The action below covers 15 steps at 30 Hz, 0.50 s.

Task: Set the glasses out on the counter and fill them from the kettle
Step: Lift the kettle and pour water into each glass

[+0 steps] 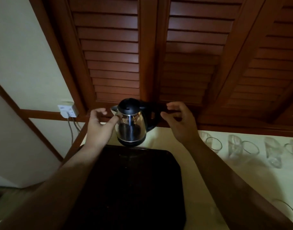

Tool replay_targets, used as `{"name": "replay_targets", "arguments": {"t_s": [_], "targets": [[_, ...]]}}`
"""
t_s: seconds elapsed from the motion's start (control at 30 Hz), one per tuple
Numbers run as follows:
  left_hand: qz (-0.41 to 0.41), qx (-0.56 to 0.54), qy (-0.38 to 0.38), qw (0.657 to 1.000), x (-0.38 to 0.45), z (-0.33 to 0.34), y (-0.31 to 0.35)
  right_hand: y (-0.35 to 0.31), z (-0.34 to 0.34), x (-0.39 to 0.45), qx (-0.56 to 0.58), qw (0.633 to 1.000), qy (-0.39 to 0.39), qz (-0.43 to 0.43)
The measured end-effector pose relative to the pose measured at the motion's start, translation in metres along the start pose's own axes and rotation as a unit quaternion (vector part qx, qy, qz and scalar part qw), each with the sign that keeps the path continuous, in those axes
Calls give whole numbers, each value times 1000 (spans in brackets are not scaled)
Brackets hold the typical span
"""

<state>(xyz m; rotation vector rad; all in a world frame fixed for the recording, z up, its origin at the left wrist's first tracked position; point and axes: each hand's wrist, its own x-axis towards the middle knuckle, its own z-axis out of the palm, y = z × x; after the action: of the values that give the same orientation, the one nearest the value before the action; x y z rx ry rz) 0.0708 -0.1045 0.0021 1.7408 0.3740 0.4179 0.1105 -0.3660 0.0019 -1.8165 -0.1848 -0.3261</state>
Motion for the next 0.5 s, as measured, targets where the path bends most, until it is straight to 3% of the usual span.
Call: {"name": "replay_targets", "arguments": {"t_s": [0.13, 0.27, 0.5], "targets": [[-101, -38, -93, 990, 13, 13, -13, 26, 29, 30, -31, 999, 21, 4], [-122, -64, -138, 981, 31, 30, -26, 44, 46, 53, -5, 999, -8, 41], [-58, -70, -153, 984, 47, 49, -53, 55, 60, 76, 59, 992, -87, 71]]}}
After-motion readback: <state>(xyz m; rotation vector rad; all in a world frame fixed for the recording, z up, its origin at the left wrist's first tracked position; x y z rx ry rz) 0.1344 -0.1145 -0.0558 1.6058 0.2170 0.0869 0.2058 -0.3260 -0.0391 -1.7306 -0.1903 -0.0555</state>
